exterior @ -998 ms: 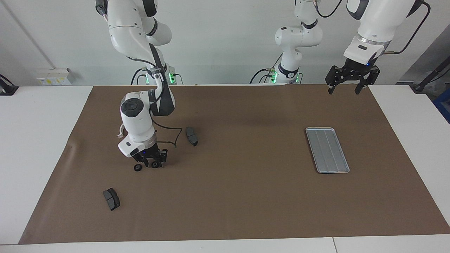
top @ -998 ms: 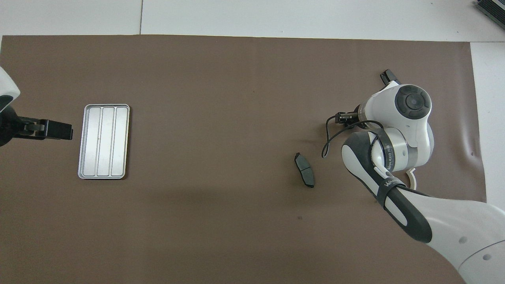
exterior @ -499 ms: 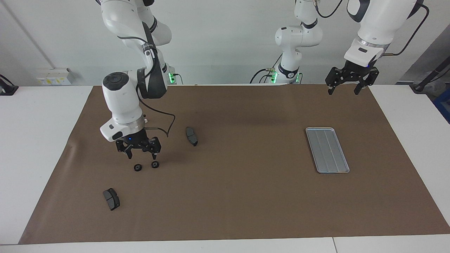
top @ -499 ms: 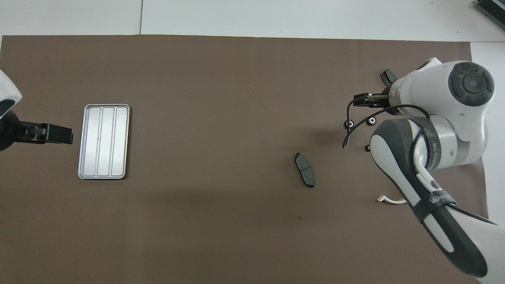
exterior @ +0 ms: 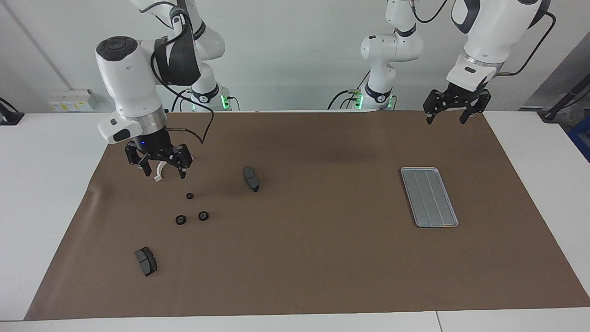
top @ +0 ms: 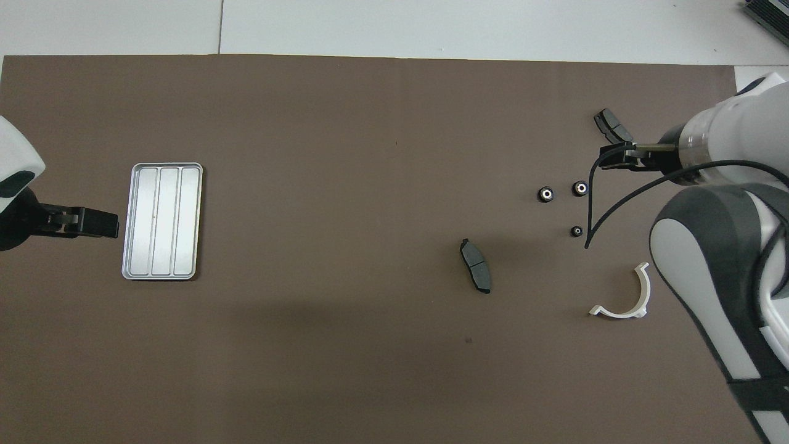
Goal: Place bearing gear from tray to pile
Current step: 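Release the gear beside the other gears with the right gripper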
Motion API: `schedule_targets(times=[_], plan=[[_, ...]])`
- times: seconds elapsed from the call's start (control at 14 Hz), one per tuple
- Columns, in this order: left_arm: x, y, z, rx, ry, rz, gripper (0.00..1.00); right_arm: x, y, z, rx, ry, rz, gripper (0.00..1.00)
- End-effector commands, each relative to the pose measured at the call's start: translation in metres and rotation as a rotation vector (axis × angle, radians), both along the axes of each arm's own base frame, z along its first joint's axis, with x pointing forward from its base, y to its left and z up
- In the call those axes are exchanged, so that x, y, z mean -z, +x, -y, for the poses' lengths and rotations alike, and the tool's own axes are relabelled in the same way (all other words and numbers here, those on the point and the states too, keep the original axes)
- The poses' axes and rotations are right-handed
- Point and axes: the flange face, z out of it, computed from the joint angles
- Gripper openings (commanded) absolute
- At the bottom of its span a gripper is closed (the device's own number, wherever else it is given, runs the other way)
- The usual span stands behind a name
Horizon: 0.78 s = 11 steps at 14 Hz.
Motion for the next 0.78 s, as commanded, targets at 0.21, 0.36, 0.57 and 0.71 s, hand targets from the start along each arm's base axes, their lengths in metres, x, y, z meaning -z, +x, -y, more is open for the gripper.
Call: schedule_targets(times=[0.21, 0.36, 0.57, 0.71], plan=[[-0.003, -0.01, 0.006, 0.003, -0.008, 0.008, 1.0, -0.068, -0.037, 0.027, 0.014, 0.058, -0.094, 1.0], [-0.002, -0.009, -0.001, -0.011, -0.009, 0.006, 1.0, -0.082, -0.051, 0.032, -0.008, 0.058, -0.103, 1.0], [-0.003, -0.009, -0.001, -0.012, -0.009, 0.008, 1.0, -0.094, -0.06, 0.031, -0.019, 0.057, -0.127, 1.0], [-0.002, -0.009, 0.001, -0.008, -0.008, 0.006, 1.0, -0.094, -0.062, 0.032, -0.018, 0.055, -0.13, 1.0]])
